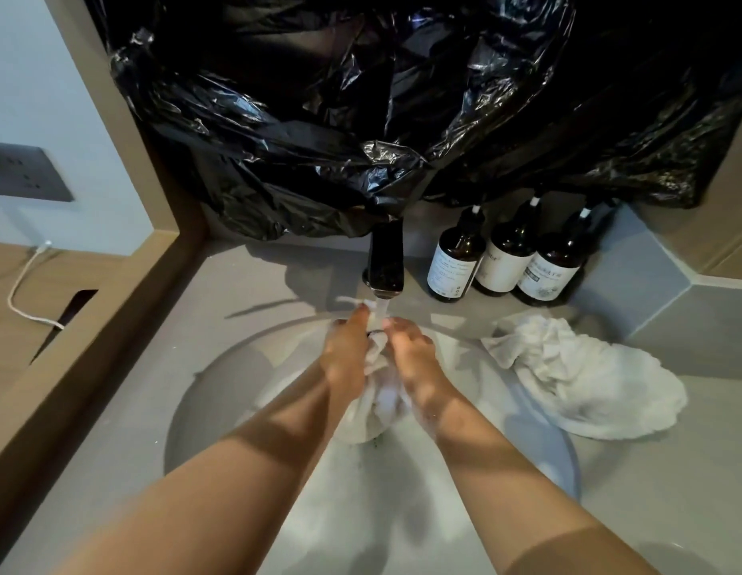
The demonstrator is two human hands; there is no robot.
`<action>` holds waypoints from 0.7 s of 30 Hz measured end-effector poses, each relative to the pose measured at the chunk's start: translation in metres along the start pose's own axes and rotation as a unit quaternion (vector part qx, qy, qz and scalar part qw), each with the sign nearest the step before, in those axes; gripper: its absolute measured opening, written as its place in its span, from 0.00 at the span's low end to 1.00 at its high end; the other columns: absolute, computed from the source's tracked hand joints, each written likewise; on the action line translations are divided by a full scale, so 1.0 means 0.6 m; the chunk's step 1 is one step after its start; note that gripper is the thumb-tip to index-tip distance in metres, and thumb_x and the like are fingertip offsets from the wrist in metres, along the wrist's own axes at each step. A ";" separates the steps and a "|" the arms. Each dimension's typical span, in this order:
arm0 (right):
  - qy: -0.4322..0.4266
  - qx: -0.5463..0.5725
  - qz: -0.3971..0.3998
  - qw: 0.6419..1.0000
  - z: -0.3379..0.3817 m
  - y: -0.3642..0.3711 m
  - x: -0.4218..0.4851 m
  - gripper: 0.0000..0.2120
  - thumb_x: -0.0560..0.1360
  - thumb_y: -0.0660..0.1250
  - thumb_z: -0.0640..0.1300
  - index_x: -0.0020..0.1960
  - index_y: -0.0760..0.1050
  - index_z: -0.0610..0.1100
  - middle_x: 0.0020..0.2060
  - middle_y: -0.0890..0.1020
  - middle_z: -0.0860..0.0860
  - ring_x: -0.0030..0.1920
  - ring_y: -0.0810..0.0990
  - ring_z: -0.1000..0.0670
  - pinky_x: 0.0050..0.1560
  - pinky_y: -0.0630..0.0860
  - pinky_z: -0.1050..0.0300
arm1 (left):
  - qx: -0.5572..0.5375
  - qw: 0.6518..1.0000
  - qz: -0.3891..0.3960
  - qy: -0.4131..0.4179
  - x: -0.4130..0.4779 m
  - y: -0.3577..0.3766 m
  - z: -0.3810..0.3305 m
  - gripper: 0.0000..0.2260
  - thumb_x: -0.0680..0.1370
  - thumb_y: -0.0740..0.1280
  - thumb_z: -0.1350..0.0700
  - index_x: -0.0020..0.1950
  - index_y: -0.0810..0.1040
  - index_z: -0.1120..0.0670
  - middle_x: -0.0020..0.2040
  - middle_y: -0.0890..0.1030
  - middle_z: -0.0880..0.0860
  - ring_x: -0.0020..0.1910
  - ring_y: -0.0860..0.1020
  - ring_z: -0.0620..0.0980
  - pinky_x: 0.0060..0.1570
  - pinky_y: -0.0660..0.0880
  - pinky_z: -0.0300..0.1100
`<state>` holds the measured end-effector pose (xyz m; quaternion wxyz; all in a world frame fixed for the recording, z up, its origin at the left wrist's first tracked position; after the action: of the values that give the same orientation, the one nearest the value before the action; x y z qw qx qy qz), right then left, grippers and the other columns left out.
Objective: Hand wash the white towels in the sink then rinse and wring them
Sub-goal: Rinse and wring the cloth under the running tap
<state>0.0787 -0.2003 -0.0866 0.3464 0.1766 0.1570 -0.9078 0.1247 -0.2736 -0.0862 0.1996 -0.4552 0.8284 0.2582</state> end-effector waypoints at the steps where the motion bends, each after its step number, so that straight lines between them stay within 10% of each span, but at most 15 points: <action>1: -0.010 -0.040 -0.047 0.998 -0.007 -0.001 0.009 0.22 0.70 0.58 0.67 0.58 0.75 0.58 0.55 0.73 0.55 0.60 0.73 0.46 0.65 0.69 0.45 | 0.002 1.000 0.005 -0.020 0.004 0.009 0.005 0.18 0.81 0.58 0.43 0.45 0.76 0.56 0.30 0.78 0.53 0.26 0.75 0.48 0.26 0.72 0.34; 4: -0.007 -0.014 -0.073 0.997 0.003 -0.016 0.016 0.14 0.77 0.58 0.56 0.48 0.77 0.48 0.45 0.79 0.49 0.51 0.77 0.44 0.56 0.72 0.53 | 0.027 0.999 0.023 -0.022 0.007 0.018 0.024 0.16 0.81 0.56 0.45 0.49 0.77 0.54 0.43 0.80 0.54 0.40 0.78 0.50 0.42 0.75 0.42; 7: 0.026 -0.039 -0.049 0.998 0.006 -0.028 0.032 0.12 0.80 0.56 0.46 0.57 0.75 0.44 0.55 0.78 0.47 0.60 0.75 0.46 0.55 0.65 0.63 | 0.063 0.998 0.018 0.024 0.013 0.013 0.028 0.13 0.77 0.61 0.49 0.44 0.79 0.56 0.44 0.83 0.59 0.43 0.80 0.55 0.45 0.76 0.44; 12: 0.060 0.024 -0.038 0.997 -0.017 0.022 0.029 0.26 0.79 0.52 0.62 0.68 0.68 0.46 0.64 0.73 0.41 0.64 0.72 0.39 0.66 0.68 0.47 | -0.050 0.997 0.047 -0.019 0.012 0.010 0.004 0.22 0.80 0.56 0.43 0.60 0.75 0.60 0.54 0.79 0.62 0.54 0.78 0.60 0.56 0.74 0.48; 15: 0.075 -0.020 -0.059 0.995 -0.026 0.032 0.032 0.31 0.77 0.52 0.66 0.73 0.61 0.49 0.67 0.67 0.43 0.68 0.67 0.39 0.69 0.65 0.45 | -0.012 0.996 0.062 -0.068 0.006 0.008 0.008 0.24 0.80 0.54 0.42 0.47 0.77 0.61 0.46 0.80 0.62 0.45 0.78 0.58 0.49 0.74 0.46; 21: 0.072 0.010 0.009 0.997 -0.028 0.001 0.051 0.10 0.78 0.59 0.44 0.41 0.74 0.44 0.38 0.77 0.48 0.41 0.76 0.47 0.46 0.74 0.55 | 0.099 0.994 -0.052 -0.012 0.001 -0.008 0.021 0.18 0.83 0.53 0.50 0.65 0.72 0.58 0.55 0.76 0.55 0.54 0.75 0.55 0.55 0.71 0.45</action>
<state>0.0614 -0.2113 -0.1146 0.3406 0.2465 0.1712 -0.8910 0.1297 -0.2684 -0.0977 0.2666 -0.4728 0.8226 0.1695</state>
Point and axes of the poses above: each hand's wrist, its own x-axis towards the middle knuckle, its own y-axis out of the palm, z = x × y, the point moved 1 cm from there along x, towards the middle knuckle
